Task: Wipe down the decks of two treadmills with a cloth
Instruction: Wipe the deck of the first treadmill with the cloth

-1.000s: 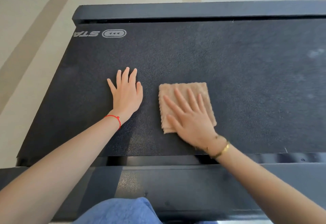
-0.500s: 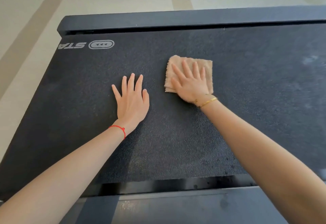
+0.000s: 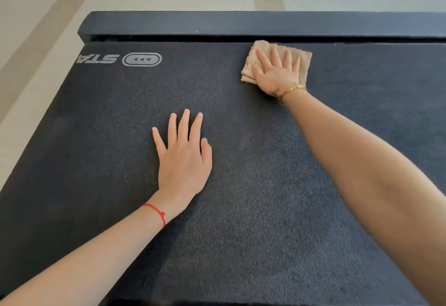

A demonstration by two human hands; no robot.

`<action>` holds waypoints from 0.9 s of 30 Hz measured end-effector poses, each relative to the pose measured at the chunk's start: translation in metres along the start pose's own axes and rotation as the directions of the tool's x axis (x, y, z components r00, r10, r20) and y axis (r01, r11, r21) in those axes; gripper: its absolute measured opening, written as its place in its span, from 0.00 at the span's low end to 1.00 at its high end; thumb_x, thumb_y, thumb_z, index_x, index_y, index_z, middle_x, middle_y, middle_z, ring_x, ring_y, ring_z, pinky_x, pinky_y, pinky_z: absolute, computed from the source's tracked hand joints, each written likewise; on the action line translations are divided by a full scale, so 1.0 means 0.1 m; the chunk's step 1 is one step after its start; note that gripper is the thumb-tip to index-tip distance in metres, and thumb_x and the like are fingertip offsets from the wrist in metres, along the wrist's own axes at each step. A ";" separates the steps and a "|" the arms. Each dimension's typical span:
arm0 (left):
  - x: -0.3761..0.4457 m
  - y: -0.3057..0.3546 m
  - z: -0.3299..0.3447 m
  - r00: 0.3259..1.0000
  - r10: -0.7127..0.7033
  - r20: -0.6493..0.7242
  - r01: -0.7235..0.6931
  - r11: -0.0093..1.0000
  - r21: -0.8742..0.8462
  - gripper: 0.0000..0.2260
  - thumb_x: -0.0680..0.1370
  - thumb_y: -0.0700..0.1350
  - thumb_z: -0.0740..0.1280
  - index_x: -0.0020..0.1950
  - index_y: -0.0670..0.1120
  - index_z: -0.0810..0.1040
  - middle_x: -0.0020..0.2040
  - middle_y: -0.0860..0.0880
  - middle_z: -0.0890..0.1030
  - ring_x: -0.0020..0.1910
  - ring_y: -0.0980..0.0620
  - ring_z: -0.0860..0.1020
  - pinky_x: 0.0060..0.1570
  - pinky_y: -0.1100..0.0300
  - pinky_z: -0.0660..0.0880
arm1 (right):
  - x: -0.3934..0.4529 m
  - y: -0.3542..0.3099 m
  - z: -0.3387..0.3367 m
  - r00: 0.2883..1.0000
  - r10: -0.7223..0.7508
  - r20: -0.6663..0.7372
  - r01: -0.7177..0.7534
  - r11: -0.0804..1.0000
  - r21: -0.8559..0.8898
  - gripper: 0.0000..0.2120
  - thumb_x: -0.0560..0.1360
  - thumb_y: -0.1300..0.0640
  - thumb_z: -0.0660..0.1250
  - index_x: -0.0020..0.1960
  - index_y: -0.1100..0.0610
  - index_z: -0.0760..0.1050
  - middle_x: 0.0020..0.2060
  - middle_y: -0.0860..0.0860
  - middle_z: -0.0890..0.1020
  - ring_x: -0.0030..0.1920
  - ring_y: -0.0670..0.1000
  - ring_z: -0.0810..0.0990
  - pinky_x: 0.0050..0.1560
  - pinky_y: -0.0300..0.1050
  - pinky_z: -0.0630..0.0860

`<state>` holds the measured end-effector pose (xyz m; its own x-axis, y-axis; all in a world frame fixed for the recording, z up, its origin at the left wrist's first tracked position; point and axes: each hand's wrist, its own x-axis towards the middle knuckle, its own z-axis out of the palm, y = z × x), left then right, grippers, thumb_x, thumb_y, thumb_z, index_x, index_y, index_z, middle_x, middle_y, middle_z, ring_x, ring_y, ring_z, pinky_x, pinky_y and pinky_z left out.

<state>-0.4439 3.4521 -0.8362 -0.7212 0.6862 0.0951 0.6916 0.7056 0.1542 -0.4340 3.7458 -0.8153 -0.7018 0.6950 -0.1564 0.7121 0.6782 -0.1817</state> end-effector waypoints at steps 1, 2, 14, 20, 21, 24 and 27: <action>0.00 0.00 0.00 1.000 0.000 0.000 0.000 1.000 0.003 0.26 0.82 0.53 0.45 0.81 0.52 0.53 0.81 0.48 0.55 0.80 0.45 0.50 0.75 0.33 0.50 | 0.09 -0.12 0.00 1.000 -0.013 -0.001 0.013 1.000 -0.003 0.28 0.82 0.39 0.42 0.81 0.42 0.44 0.81 0.51 0.44 0.79 0.63 0.39 0.75 0.63 0.33; 0.00 0.00 0.01 1.000 -0.001 -0.001 0.001 1.000 0.008 0.26 0.82 0.53 0.44 0.81 0.52 0.53 0.81 0.48 0.55 0.80 0.45 0.50 0.75 0.33 0.50 | 0.14 -0.24 0.01 0.999 -0.039 -0.003 0.039 0.999 -0.010 0.28 0.82 0.39 0.42 0.81 0.42 0.44 0.81 0.52 0.44 0.79 0.64 0.39 0.75 0.63 0.33; 0.01 -0.01 0.00 1.000 0.003 0.017 -0.004 0.999 0.041 0.27 0.82 0.54 0.43 0.81 0.53 0.50 0.82 0.49 0.53 0.81 0.46 0.48 0.76 0.35 0.49 | 0.15 0.21 -0.09 0.995 -0.099 -0.012 0.098 0.991 -0.086 0.27 0.82 0.37 0.42 0.80 0.39 0.45 0.81 0.48 0.44 0.80 0.60 0.41 0.77 0.61 0.36; 0.01 0.01 0.00 1.000 -0.006 0.004 0.006 0.999 0.032 0.26 0.82 0.53 0.44 0.81 0.53 0.52 0.81 0.50 0.54 0.81 0.46 0.49 0.75 0.34 0.49 | 0.13 -0.39 0.00 0.992 -0.122 -0.007 0.122 0.992 -0.041 0.27 0.83 0.41 0.43 0.81 0.42 0.44 0.81 0.50 0.43 0.79 0.63 0.39 0.75 0.66 0.34; 0.02 0.01 0.00 1.000 -0.007 0.002 0.007 1.000 0.027 0.27 0.81 0.53 0.44 0.81 0.53 0.53 0.81 0.50 0.55 0.80 0.46 0.50 0.75 0.35 0.49 | 0.02 -0.54 0.07 0.979 -0.205 -0.009 0.204 0.978 -0.054 0.27 0.83 0.41 0.43 0.80 0.41 0.44 0.81 0.50 0.43 0.79 0.63 0.40 0.75 0.66 0.35; 0.02 0.02 -0.02 1.000 -0.004 0.002 0.004 1.000 0.021 0.27 0.81 0.53 0.44 0.80 0.52 0.55 0.81 0.50 0.56 0.80 0.47 0.51 0.75 0.35 0.50 | -0.39 -0.77 0.24 0.917 -0.398 0.002 0.397 0.915 -0.071 0.26 0.83 0.40 0.42 0.80 0.40 0.44 0.81 0.49 0.45 0.79 0.62 0.40 0.76 0.64 0.35; 0.01 -0.01 -0.03 1.000 -0.005 -0.002 0.006 1.000 0.006 0.27 0.80 0.54 0.44 0.80 0.52 0.56 0.81 0.50 0.57 0.80 0.47 0.51 0.75 0.35 0.50 | -0.61 -0.50 0.27 0.888 -0.460 -0.001 0.458 0.885 -0.076 0.25 0.83 0.40 0.42 0.80 0.38 0.44 0.81 0.48 0.44 0.79 0.60 0.40 0.77 0.60 0.35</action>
<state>-0.4451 3.4517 -0.8332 -0.7251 0.6819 0.0962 0.6879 0.7104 0.1486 -0.4274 3.6627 -0.8228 -0.9506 0.3055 -0.0546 0.3103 0.9373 -0.1586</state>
